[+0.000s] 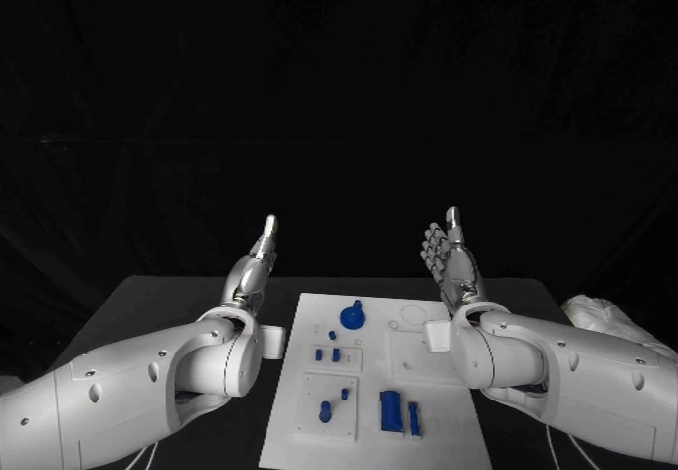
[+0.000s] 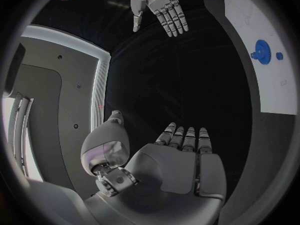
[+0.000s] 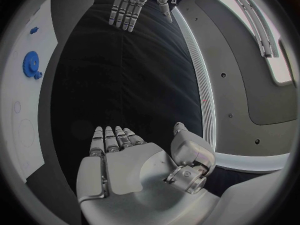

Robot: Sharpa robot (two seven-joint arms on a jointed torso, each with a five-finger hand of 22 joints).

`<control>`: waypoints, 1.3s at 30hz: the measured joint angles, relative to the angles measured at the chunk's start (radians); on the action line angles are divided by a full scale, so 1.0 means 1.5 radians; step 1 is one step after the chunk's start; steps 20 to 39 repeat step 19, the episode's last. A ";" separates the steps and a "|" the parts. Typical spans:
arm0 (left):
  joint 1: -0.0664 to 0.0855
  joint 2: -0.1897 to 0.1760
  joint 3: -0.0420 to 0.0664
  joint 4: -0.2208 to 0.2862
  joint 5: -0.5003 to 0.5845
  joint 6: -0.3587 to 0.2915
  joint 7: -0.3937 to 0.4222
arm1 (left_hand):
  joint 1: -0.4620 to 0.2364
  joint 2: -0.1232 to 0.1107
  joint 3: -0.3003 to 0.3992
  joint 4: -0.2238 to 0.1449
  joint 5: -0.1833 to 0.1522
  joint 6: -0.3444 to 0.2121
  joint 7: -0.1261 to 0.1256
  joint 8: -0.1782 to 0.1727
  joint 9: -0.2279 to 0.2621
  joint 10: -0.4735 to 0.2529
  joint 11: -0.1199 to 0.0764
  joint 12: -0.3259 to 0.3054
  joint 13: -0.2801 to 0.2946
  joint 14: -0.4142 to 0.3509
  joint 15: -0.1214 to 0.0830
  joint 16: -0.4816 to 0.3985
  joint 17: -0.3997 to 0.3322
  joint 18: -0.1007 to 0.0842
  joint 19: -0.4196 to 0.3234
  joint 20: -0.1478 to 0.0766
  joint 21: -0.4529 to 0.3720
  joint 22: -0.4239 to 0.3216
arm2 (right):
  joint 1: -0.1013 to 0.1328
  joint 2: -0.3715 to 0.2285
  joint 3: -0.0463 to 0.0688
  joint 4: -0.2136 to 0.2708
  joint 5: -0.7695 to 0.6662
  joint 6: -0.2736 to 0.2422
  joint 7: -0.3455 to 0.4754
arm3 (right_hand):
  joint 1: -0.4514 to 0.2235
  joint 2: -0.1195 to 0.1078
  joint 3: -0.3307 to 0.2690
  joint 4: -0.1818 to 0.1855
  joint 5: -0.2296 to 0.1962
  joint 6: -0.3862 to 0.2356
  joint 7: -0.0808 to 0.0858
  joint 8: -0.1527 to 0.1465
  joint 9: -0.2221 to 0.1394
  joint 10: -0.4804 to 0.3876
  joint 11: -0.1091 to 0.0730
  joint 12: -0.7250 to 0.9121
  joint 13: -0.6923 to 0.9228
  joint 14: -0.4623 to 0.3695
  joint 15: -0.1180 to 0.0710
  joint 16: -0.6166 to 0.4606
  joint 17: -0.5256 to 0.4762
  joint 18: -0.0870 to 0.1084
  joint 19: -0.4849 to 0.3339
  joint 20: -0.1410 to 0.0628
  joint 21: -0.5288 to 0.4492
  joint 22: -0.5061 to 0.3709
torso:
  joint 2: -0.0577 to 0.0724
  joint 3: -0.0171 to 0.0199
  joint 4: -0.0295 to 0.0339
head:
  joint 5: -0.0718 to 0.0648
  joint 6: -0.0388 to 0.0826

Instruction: Assemble the parts on the task board

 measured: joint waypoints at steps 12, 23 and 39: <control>-0.001 0.000 0.001 0.000 0.044 -0.030 -0.008 | -0.087 0.033 0.021 -0.043 0.000 -0.039 0.004 0.000 0.000 0.000 0.008 0.000 0.000 0.000 0.000 0.000 0.000 0.000 -0.001 -0.013 0.000 -0.001 | 0.000 0.000 0.000 0.000 0.022 -0.024 -0.003 | 0.000 0.000 0.000 0.000 0.000 0.000 0.000 0.000 0.000 0.000 0.000 0.000 0.000 0.000 0.000 0.000 0.000 0.000 0.000 0.000 0.000 0.000 | 0.000 0.0008 -0.0031 | 0.000 0.006; -0.001 0.000 0.001 0.000 0.050 -0.035 -0.010 | -0.134 0.038 0.023 -0.049 0.000 -0.045 0.005 0.000 0.000 0.000 0.013 0.000 0.000 0.000 0.000 0.000 0.000 0.000 0.000 -0.014 0.000 -0.001 | 0.000 0.000 0.000 0.000 0.025 -0.028 -0.003 | 0.000 0.000 0.000 0.000 0.000 0.000 0.000 0.000 0.000 0.000 0.000 0.000 0.000 0.000 0.000 0.000 0.000 0.000 0.000 0.000 0.000 0.000 | 0.000 0.0010 -0.0032 | 0.000 0.007; -0.001 0.000 0.001 0.000 0.050 -0.035 -0.010 | -0.134 0.038 0.023 -0.049 0.000 -0.045 0.005 0.000 0.000 0.000 0.013 0.000 0.000 0.000 0.000 0.000 0.000 0.000 0.000 -0.014 0.000 -0.001 | 0.000 0.000 0.000 0.000 0.025 -0.028 -0.003 | 0.000 0.000 0.000 0.000 0.000 0.000 0.000 0.000 0.000 0.000 0.000 0.000 0.000 0.000 0.000 0.000 0.000 0.000 0.000 0.000 0.000 0.000 | 0.000 0.0010 -0.0032 | 0.000 0.007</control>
